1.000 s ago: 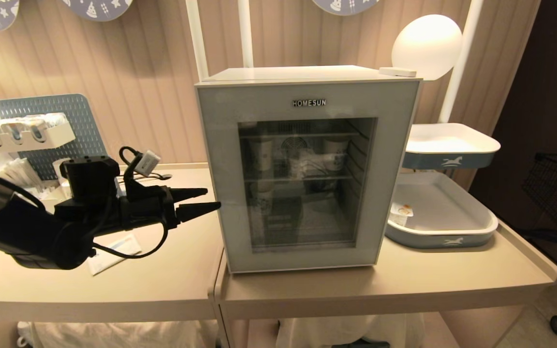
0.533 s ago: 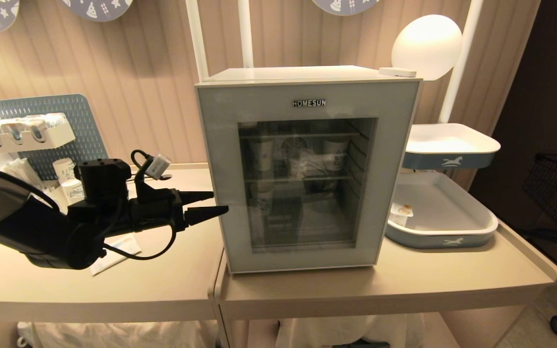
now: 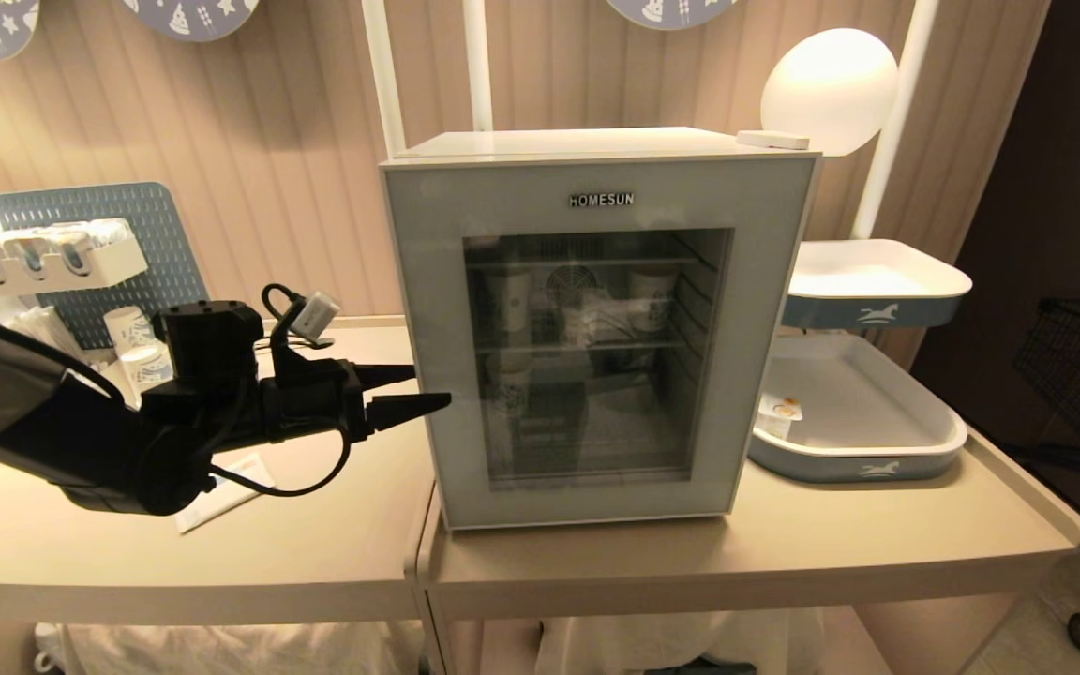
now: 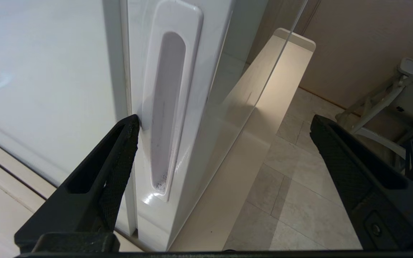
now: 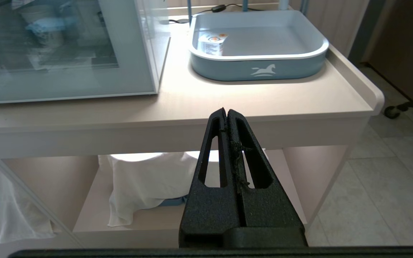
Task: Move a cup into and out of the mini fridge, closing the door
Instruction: Open the freezer door
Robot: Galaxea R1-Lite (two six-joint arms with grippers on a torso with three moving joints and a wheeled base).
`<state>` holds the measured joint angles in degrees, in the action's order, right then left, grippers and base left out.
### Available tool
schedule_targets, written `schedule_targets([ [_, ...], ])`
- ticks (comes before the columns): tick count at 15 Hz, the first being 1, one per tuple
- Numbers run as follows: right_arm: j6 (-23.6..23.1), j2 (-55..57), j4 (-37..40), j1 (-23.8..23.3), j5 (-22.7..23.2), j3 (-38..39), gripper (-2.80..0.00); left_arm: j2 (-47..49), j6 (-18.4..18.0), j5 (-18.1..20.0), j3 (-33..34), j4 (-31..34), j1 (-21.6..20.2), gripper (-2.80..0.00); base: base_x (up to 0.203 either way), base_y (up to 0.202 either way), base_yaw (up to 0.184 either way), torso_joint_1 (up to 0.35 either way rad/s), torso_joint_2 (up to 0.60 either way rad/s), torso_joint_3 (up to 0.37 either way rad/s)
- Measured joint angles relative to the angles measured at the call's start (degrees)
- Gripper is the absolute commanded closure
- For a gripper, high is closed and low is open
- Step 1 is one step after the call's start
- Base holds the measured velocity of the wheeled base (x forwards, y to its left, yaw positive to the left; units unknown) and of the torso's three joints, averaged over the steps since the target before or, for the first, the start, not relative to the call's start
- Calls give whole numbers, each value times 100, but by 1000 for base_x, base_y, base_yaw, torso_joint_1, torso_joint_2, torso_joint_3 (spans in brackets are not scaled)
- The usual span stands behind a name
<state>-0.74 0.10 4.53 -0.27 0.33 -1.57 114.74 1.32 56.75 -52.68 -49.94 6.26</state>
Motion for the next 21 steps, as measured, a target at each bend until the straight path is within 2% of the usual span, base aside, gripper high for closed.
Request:
schedule_targets([
  [5,6,0,0,0,0,0,0,6,98,-37,-129,-18,220,-280,0,0,0,0,0,0],
  [11,15,0,1,2,-2,0,0,-148,77,52,254,-47,272,-280,0,0,0,0,0,0],
  [17,17,0,1,2,0,0,0,-706,37,58,870,-34,244,-280,0,0,0,0,0,0],
  [21,17,0,1,2,-2,0,0,-1438,-69,83,1647,-76,192,-280,0,0,0,0,0,0],
])
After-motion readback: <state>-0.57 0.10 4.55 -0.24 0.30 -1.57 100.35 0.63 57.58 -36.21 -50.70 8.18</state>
